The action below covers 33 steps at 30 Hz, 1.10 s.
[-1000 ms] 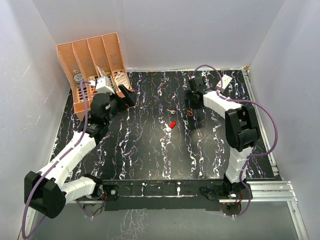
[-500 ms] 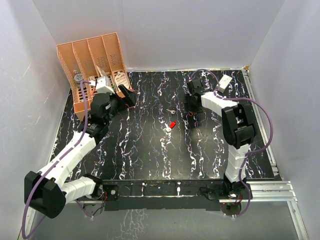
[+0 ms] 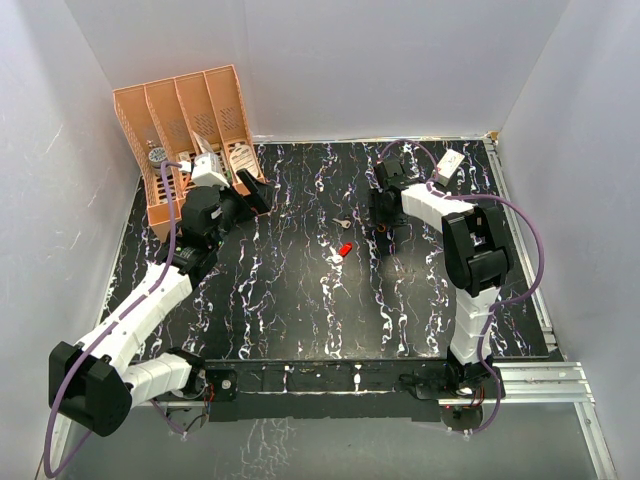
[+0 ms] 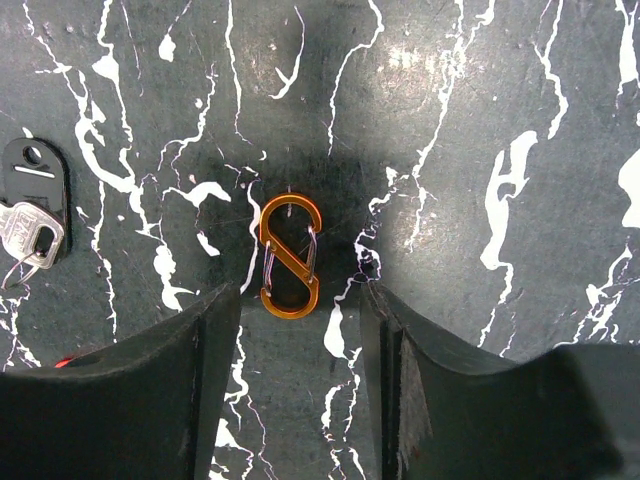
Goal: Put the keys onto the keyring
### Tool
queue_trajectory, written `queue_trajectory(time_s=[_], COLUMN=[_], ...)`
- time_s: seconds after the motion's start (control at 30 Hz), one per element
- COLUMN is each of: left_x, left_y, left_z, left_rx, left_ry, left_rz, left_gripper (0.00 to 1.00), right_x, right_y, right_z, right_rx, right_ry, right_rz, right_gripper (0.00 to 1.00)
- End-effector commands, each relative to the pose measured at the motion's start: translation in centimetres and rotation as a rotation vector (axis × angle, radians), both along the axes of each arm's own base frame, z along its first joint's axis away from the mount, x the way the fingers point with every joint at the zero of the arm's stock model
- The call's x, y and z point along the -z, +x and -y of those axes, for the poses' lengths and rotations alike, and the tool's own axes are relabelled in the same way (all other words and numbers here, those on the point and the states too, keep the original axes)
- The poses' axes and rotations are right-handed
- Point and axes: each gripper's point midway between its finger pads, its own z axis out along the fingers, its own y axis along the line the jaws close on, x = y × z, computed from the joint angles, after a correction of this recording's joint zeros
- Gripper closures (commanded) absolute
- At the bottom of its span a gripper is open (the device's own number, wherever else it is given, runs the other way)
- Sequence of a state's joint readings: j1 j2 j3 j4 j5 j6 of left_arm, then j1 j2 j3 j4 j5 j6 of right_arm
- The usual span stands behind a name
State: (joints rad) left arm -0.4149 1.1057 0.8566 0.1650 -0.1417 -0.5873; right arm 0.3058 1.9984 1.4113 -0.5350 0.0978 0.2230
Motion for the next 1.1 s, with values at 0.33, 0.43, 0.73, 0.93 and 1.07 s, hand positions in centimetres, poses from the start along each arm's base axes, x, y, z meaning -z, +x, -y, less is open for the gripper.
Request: queue_trajectory(time_s=[0.33,0.43,0.73,0.93,1.07], left_x=[-1.35,-1.29,-1.33,-1.22,-1.2], left_y=[0.33,0.35,0.34,0.38,0.4], left_z=[-0.11,-0.1,-0.17,-0.12,-0.11], left_rx=[-0.008,-0.009,-0.012,-0.011,-0.011], left_ry=[-0.015,-0.016,-0.016,-0.017,-0.016], left_rz=[0.038,0.036,0.037,0.034,0.035], left_gripper=[0.08,0.08,0.08,0.08,0.08], right_x=[-1.48,-1.35,-1.05,-0.88,-0.73], right_y=[2.44,2.47,2.65,2.72,2.74], right_z=[-0.69,-0.72,-0.69,-0.69,-0.6], right_rx=[0.014,0.014,0.023,0.023,0.025], right_ry=[0.046,0.047,0.051,0.054,0.052], right_rz=[0.068,0.066,0.063,0.062,0.059], right_gripper=[0.56,0.59,0.6,0.62,0.64])
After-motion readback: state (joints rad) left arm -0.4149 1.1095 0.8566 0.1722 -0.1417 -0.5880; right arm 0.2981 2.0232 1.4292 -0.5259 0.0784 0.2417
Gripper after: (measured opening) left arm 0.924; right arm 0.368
